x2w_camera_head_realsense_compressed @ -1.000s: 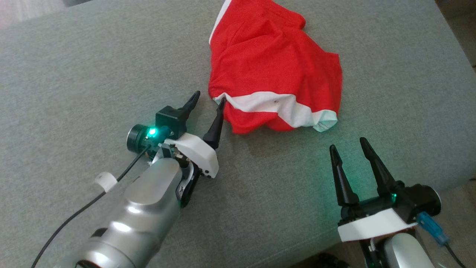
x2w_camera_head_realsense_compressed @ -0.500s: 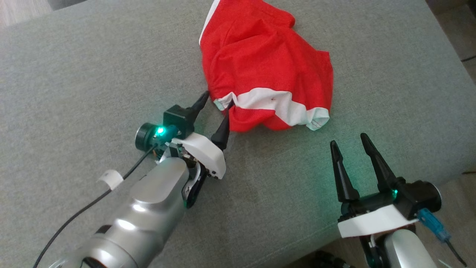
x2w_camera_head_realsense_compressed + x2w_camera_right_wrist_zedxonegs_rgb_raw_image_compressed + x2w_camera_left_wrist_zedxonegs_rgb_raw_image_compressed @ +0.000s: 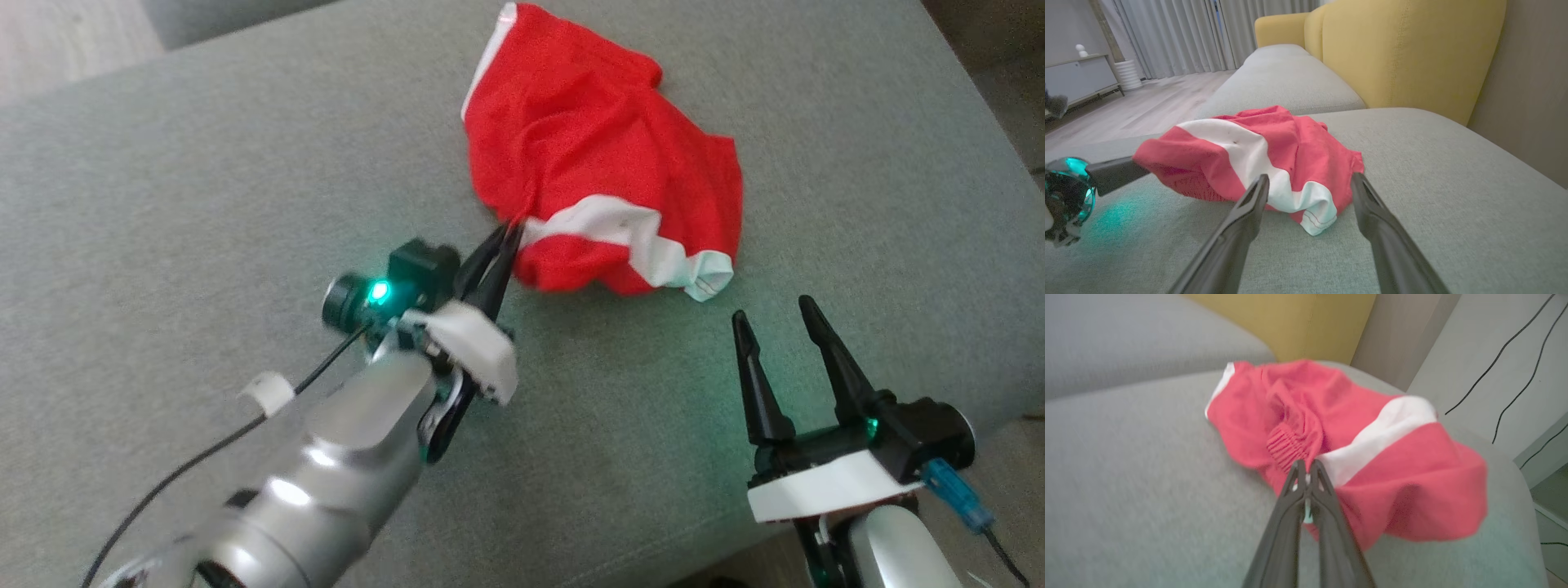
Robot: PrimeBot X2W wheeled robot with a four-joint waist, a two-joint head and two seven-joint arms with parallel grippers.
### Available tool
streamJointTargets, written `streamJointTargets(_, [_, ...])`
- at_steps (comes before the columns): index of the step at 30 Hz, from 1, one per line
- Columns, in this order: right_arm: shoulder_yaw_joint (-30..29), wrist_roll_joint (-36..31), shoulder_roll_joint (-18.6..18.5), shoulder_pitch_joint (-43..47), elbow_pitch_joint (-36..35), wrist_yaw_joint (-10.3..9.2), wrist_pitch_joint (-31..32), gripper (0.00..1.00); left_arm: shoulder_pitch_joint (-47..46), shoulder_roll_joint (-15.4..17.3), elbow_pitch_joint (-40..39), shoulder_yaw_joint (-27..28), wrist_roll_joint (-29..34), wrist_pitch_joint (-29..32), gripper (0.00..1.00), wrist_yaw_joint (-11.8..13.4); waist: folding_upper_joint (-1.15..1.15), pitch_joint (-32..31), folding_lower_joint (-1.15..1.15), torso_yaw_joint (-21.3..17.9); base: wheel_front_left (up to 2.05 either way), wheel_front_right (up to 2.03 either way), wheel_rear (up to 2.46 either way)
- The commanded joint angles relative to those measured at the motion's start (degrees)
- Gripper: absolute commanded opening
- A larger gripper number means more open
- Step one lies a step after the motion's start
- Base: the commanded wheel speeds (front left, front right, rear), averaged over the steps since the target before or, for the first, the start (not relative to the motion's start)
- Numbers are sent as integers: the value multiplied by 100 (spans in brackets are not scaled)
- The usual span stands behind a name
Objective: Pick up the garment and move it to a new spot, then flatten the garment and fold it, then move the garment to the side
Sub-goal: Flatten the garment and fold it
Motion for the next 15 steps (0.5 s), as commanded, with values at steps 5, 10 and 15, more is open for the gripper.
streamJointTargets(5, [45, 20, -36, 135, -116, -11, -23, 100, -489, 71, -581, 569, 614, -37, 0, 448, 0, -426, 0, 283, 0, 0, 0])
streamJointTargets(10, [-20, 23, -36, 320, -93, -11, -23, 100, -75, 393, -1101, 1040, 1092, -38, 0, 789, 0, -802, 0, 553, 0, 0, 0])
streamJointTargets(15, [-90, -13, -36, 493, -80, -11, -23, 100, 530, 824, -1514, 1046, 1525, -38, 0, 1138, 0, -1045, 0, 896, 0, 0, 0])
